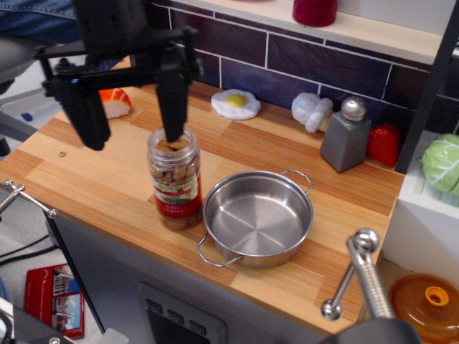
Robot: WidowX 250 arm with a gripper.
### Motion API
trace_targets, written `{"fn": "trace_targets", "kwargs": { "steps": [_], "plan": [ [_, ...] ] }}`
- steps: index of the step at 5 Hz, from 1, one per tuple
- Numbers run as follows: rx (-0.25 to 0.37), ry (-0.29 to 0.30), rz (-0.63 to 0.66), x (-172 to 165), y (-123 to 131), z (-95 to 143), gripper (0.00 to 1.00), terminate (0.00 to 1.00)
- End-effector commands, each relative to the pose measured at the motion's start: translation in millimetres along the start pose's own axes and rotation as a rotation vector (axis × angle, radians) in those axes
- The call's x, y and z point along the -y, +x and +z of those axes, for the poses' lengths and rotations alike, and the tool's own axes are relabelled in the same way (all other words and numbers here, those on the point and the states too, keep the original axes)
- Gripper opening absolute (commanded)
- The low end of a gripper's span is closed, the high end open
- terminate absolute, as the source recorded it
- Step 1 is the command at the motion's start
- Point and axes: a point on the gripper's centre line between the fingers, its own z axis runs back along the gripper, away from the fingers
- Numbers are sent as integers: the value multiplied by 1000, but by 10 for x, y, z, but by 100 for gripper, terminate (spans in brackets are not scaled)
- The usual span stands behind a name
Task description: Pour almonds in pot
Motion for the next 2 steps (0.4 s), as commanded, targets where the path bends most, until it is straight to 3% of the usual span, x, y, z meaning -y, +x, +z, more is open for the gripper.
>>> {"fn": "trace_targets", "kwargs": {
  "steps": [1, 2],
  "plan": [
    [110, -131, 336, -315, 315, 104, 100, 0],
    [71, -166, 453, -429, 544, 132, 100, 0]
  ]
}}
